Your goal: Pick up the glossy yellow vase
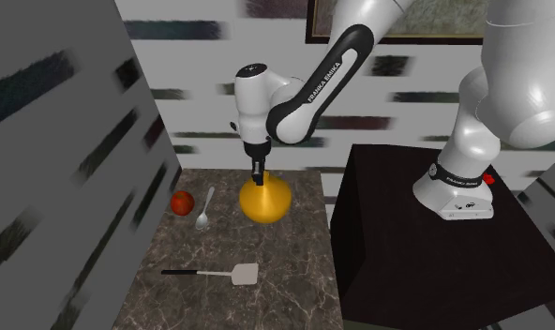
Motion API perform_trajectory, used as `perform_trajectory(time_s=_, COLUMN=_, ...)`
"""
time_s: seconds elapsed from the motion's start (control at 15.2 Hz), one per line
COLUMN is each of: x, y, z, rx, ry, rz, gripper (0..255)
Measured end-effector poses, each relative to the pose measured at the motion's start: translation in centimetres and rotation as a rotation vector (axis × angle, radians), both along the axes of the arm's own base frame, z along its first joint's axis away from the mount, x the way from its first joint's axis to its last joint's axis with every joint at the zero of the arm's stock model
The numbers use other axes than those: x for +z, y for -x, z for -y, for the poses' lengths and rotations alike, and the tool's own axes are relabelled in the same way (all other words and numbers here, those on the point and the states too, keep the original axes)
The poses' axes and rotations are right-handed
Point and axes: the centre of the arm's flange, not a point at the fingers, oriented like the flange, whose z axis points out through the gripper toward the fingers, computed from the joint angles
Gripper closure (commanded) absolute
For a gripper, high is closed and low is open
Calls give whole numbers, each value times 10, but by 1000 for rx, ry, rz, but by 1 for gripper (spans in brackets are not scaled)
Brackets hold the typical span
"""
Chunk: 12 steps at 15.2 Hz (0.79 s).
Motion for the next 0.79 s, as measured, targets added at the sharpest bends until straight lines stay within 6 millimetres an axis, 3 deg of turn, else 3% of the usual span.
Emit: perform_trajectory(time_s=0.79, x=61, y=-1, z=0, rx=0, ry=0, rz=0, gripper=255)
